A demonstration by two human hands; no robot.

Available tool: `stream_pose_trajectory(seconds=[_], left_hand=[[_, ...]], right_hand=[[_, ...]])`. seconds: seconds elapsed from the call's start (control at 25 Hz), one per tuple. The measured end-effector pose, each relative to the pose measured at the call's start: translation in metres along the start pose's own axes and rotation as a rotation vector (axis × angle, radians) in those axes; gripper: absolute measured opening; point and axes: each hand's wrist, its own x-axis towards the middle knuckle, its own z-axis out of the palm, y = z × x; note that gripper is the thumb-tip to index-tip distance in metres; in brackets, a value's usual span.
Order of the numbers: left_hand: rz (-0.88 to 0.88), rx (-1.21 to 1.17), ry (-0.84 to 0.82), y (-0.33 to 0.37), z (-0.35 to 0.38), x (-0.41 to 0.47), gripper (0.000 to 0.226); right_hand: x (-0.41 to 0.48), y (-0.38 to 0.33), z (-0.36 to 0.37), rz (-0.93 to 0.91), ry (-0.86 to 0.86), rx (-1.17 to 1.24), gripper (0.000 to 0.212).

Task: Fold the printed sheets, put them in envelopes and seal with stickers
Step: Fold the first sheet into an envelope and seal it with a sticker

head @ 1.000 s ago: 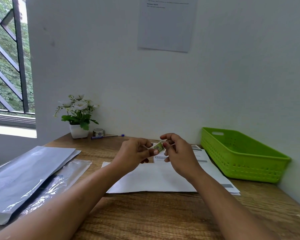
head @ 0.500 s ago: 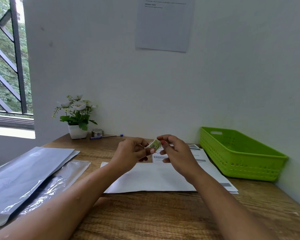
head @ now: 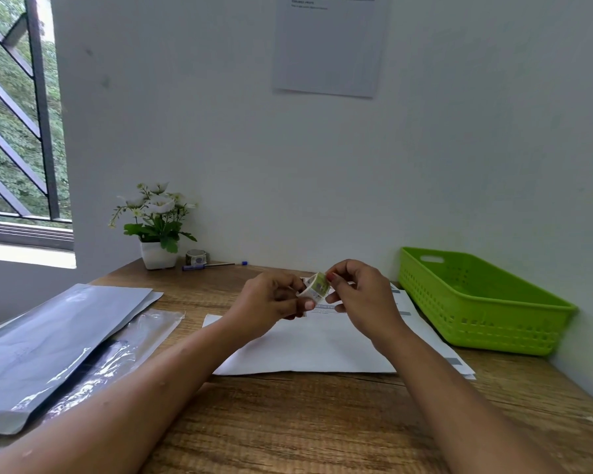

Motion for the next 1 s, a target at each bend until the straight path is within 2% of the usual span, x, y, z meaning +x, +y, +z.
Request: stream_pose_trajectory(seconds=[0.64,0.8,1.0], left_hand=[[-0.029,-0.071,-0.016,-0.0045,-0.0001,-0.0006,0.020],[-0.051,-0.104,-0.017,-0.0032,0.0009,-0.0005,0.014],[-0.085,-0.105,0.014,-0.0015,0.0016,0.0003,0.016]], right_hand=[[0.0004,0.0017,0.0020,-0.045,0.016,-0.073,0.012],[-0.0008,0.0010,0.0020,-0.050,0.009,-0.068,0.014],[-0.0022,-0.0001,0.0041,-0.116,0.043,-0.088,0.015]])
